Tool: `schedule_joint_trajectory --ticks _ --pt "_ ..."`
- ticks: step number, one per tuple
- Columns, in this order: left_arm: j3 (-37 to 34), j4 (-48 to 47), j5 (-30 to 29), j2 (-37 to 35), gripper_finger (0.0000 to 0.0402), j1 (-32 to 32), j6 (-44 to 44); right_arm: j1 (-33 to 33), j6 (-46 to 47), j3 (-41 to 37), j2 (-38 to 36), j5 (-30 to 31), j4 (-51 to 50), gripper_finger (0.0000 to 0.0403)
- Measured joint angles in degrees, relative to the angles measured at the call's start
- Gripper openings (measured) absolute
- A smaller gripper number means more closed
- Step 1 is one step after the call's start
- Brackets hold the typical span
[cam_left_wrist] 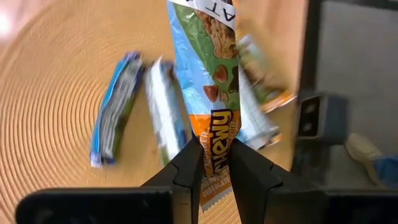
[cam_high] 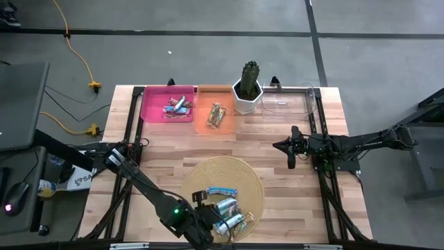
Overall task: Pick and place Granola Bars by type
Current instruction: Put the yellow granola bar into the orange bin
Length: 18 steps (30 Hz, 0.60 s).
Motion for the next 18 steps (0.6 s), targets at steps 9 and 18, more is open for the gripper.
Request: schedule_joint_trajectory --ticks 9,18 --pt "13.6 0.0 -3.8 0.0 0.0064 0.0 10.5 0.0 0.0 0.0 0.0 0.0 0.0 0.0000" --pt "28.5 0.1 -9.7 0.0 0.0064 0.0 21.9 0.0 -0.1 0.0 0.0 0.0 0.0 0.0000"
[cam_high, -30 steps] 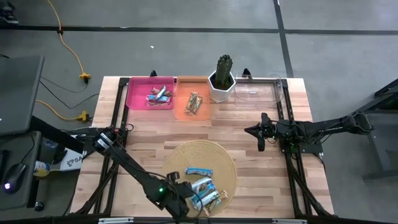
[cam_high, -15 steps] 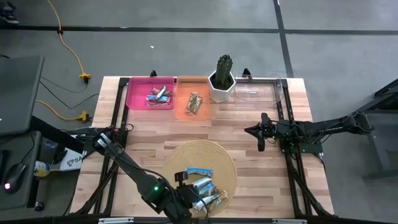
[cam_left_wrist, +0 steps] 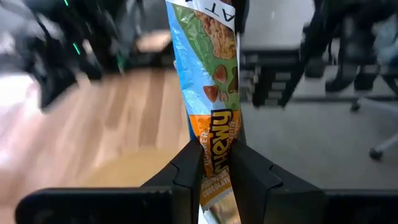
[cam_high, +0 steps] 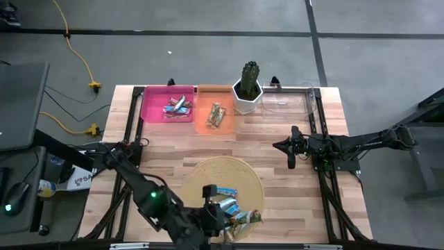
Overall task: Pick and place Granola Bars by type
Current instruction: Put the yellow granola bar into the orange bin
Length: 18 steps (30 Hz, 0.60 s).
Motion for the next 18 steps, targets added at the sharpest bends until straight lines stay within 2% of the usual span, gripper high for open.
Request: schedule_joint_trajectory --ticks 8,14,18 --pt "0.0 6.4 -8.9 -3.6 0.0064 0.0 6.5 0.0 0.0 0.0 0.0 0.0 -0.1 0.0000" --pt "0.0 9.5 -23.0 -5.1 0.0064 0.0 10.1 0.0 0.0 0.0 0.0 0.0 0.0 0.0000" --pt "0.0 11.3 -35.9 -6.2 0.0064 0.0 10.1 0.0 0.0 0.0 0.0 0.0 0.0 0.0000"
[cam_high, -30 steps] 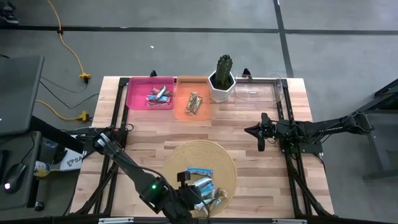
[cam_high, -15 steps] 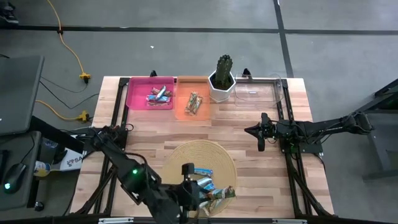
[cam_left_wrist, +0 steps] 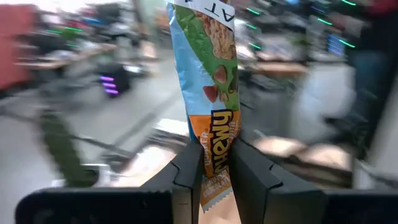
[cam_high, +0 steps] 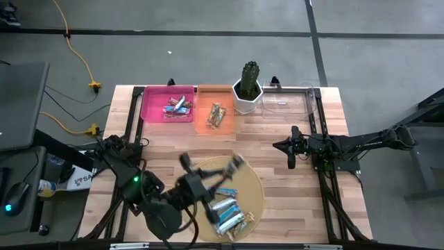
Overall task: Pick and place Granola Bars by type
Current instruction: Put the yellow granola bar into the orange bin
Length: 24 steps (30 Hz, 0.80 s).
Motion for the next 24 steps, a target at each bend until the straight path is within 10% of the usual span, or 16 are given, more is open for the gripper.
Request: schedule_joint_trajectory --ticks 10,24 --pt "0.0 -0.9 -7.4 -4.2 0.0064 4.7 5.0 0.0 0.0 0.0 0.0 0.0 0.0 0.0000" --pt "0.0 -16.6 8.4 -11.6 0.0064 26.5 -2.2 0.0 0.0 0.0 0.0 0.0 0.0 0.0000"
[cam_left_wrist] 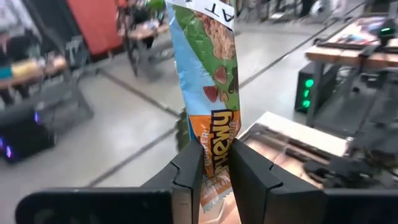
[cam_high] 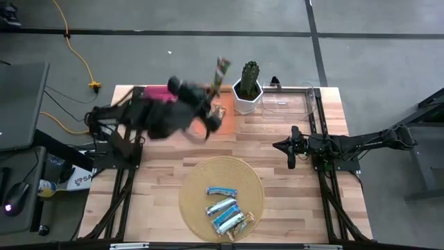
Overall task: Pick and place Granola Bars by type
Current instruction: Put the yellow granola bar into the orange bin
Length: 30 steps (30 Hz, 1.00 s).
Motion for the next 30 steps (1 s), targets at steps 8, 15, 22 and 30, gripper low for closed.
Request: schedule_joint_trajectory --ticks 8,15,22,30 --pt "-0.3 -11.3 18.3 -0.2 0.0064 19.1 -7.8 0.0 -0.1 0.0 0.0 0.0 0.0 0.0000" --pt "-7.1 -10.3 33.3 0.1 0.0064 33.1 -9.9 0.0 0.0 0.0 0.0 0.0 0.0 0.0000" --pt "-20.0 -3.0 50.4 0.1 0.0064 41.3 -11.4 0.0 -0.1 0.0 0.0 0.0 0.0 0.0000" --pt "-38.9 9.2 60.3 0.1 0.0064 42.5 -16.9 0.0 0.0 0.0 0.0 0.0 0.0 0.0000"
